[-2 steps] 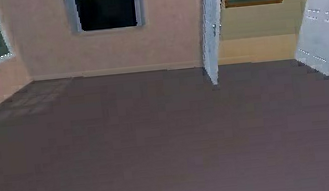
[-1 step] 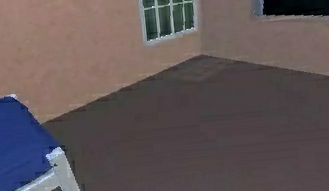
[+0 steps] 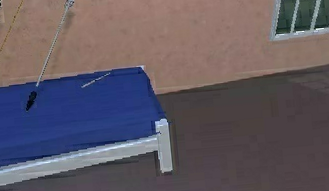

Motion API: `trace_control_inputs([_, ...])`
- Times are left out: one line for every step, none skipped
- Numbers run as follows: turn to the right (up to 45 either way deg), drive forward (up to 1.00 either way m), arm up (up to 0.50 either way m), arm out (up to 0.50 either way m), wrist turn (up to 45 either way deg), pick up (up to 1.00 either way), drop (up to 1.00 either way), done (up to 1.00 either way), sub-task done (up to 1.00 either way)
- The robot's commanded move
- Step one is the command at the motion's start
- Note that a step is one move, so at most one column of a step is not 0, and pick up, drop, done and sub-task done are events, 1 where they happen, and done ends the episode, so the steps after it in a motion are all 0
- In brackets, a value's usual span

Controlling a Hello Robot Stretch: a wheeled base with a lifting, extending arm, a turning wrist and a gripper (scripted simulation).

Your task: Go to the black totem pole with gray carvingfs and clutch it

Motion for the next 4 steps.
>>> trace_control_inputs([0.0,0.20,0.00,0.00,0.0,0.00,0.00,0.00,0.00])
trace_control_inputs([-45.0,0.00,0.00,0.00,0.0,0.00,0.00,0.00,0.00])
trace_control_inputs([-15.0,0.00,0.00,0.00,0.0,0.00,0.00,0.00,0.00])
trace_control_inputs([0.0,0.80,0.00,0.00,0.0,0.00,0.00,0.00,0.00])
